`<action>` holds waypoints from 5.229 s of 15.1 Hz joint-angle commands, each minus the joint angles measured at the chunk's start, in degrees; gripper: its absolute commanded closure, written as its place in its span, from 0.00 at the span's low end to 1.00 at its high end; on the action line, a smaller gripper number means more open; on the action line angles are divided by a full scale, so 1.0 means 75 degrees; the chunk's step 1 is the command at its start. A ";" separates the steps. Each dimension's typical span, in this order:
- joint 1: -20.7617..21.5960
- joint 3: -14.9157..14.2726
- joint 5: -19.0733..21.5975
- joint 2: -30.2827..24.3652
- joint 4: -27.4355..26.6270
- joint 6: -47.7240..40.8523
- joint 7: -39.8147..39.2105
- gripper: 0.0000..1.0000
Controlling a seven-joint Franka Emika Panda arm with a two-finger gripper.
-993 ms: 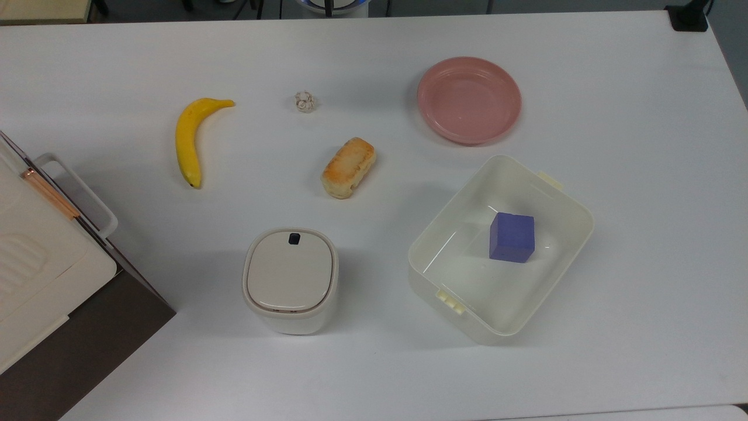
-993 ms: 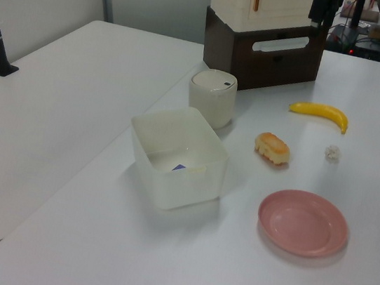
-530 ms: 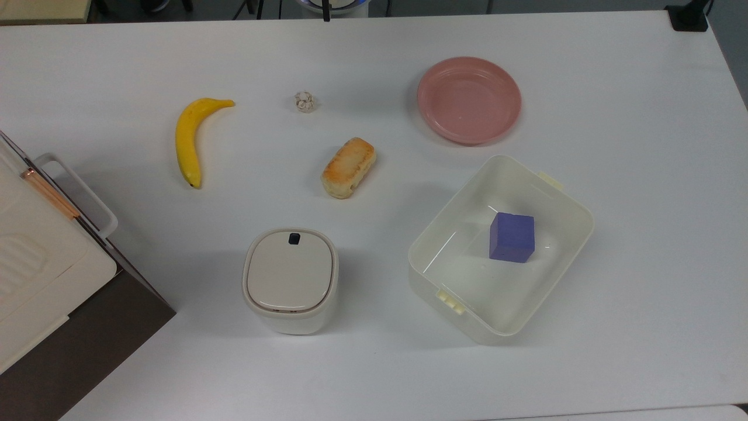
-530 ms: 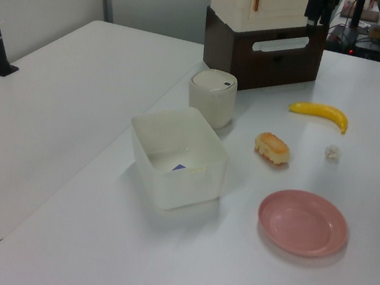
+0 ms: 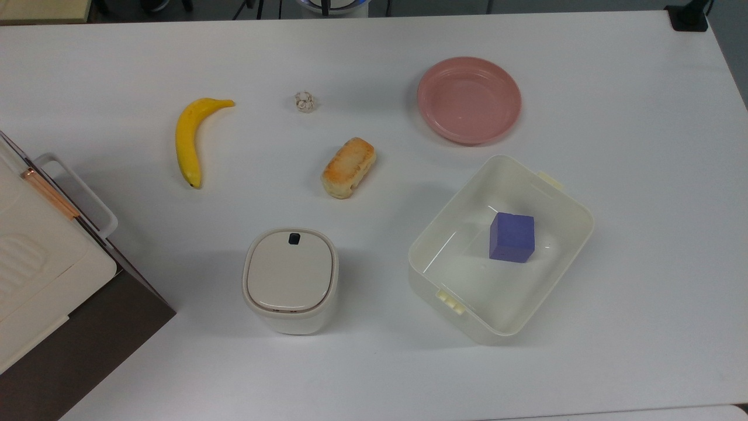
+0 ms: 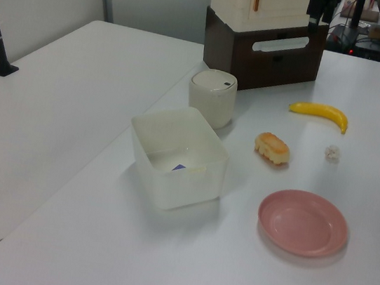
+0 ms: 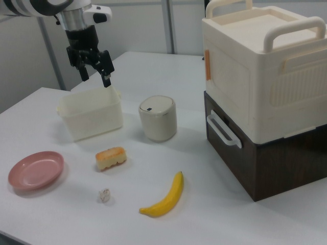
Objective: Put the bread on a plate
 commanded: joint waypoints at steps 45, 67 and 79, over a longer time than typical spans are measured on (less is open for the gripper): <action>0.0937 0.0072 -0.0141 0.1004 -0.1068 0.1486 0.0268 0.00; 0.1090 0.0072 -0.1102 0.2154 -0.2638 0.3467 0.0456 0.00; 0.1055 0.0072 -0.1383 0.2892 -0.2603 0.3525 0.0491 0.00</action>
